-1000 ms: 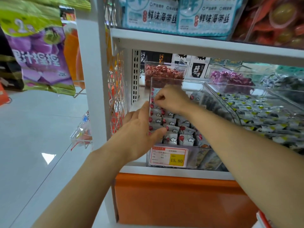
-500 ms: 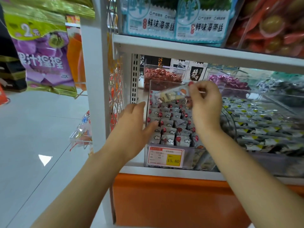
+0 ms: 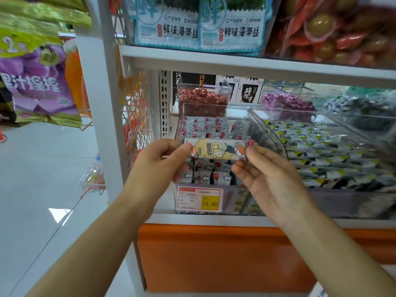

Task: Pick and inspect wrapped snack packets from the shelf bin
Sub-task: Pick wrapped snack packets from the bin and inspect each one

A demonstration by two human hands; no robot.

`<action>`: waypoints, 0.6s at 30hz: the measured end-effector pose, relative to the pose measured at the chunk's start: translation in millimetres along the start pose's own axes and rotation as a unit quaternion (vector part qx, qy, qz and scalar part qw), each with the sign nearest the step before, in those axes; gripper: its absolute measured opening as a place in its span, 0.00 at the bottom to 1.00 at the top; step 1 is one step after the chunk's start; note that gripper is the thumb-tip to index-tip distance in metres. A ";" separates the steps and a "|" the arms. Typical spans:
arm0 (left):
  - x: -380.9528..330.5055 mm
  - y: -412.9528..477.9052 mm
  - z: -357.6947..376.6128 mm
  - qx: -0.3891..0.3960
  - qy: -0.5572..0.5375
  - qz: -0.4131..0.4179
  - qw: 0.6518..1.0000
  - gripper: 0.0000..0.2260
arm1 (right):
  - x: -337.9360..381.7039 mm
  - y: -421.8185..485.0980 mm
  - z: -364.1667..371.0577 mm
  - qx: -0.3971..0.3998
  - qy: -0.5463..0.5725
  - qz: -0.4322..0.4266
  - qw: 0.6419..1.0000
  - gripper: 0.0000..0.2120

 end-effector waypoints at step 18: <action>-7.3 -5.0 -3.3 0.050 -0.150 -0.037 0.987 0.05 | 1.0 -0.7 -5.9 0.021 -0.110 -0.047 0.993 0.09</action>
Point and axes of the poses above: each hand's wrist, its own y-axis towards the middle knuckle, its own z-axis out of the palm, x = y × z, the point moved 2 cm from there along y, towards the middle knuckle, and after that the axes turned 6 degrees about -z, right-handed, at the moved point
